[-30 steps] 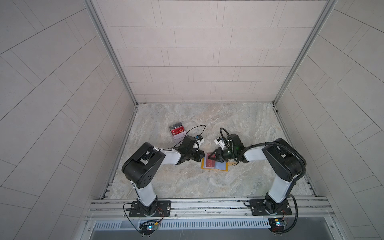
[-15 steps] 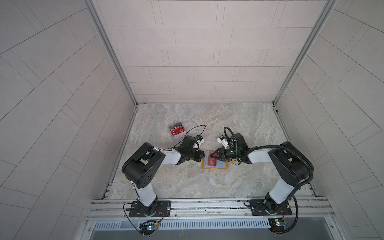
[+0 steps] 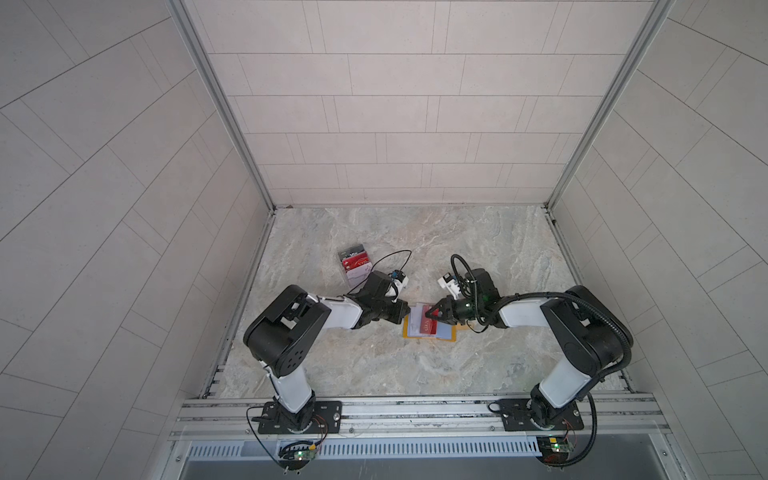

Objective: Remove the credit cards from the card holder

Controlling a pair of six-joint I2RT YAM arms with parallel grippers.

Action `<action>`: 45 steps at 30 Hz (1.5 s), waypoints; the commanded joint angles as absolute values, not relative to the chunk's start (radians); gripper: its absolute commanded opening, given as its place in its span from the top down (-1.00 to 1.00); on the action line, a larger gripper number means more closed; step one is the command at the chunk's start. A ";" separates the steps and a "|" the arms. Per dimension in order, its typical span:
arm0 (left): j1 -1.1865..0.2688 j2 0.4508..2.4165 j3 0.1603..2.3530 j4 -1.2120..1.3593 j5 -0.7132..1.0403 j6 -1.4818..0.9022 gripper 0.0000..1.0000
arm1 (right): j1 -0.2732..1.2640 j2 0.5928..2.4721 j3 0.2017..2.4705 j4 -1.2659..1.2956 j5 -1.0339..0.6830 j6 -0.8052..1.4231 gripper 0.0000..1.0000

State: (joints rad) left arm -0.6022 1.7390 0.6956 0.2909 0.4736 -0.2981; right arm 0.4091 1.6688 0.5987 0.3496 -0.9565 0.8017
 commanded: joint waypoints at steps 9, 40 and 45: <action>-0.597 1.753 0.663 0.173 0.423 -0.296 0.95 | 0.388 1.593 0.592 0.224 -0.924 0.716 0.76; -0.597 1.502 0.715 0.073 0.490 -0.242 0.24 | 0.351 1.379 0.748 -0.329 -0.750 0.344 1.00; -0.594 1.439 0.751 0.047 0.586 -0.229 0.00 | 0.353 1.300 0.755 -0.263 -0.855 0.338 1.00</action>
State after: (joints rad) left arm -0.6014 1.4803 0.7158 0.0799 0.5144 -0.2569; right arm 0.3523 1.3403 0.7376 -0.2874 -0.7975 0.3828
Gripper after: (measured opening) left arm 0.482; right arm 0.057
